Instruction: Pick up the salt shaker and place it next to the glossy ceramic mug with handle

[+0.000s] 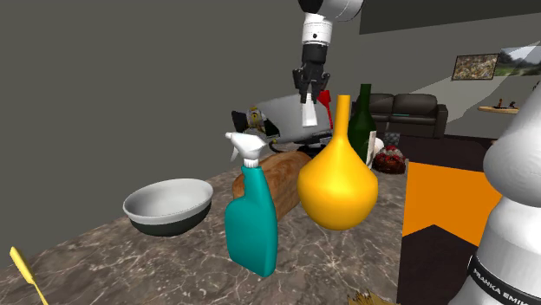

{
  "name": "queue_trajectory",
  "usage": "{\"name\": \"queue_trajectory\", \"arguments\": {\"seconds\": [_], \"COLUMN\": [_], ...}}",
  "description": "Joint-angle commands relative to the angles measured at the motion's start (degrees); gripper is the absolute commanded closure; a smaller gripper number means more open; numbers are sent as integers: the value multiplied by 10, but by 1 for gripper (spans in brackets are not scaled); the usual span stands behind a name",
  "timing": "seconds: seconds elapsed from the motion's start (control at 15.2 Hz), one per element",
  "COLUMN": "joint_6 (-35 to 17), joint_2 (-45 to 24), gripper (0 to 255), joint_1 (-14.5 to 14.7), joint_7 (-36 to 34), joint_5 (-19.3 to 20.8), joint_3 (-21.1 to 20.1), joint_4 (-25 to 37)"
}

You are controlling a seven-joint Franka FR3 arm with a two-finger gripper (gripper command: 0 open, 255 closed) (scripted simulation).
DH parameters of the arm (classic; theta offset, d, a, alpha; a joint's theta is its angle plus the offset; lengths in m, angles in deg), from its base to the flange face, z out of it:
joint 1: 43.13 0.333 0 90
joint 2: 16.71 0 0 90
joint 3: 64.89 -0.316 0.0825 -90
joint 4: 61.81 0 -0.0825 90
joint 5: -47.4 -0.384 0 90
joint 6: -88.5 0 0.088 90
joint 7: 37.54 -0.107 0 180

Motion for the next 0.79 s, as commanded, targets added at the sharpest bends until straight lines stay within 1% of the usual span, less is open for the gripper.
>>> {"name": "queue_trajectory", "arguments": {"seconds": [0.0,0.4,0.73], "joint_6": [4,12,20], "joint_2": [7,6,-11], "gripper": [255,255,255], "joint_1": [-13,-50,-81], "joint_7": [28,109,177], "joint_5": [1,6,10], "joint_3": [16,63,101], "joint_4": [-15,-12,8]}}
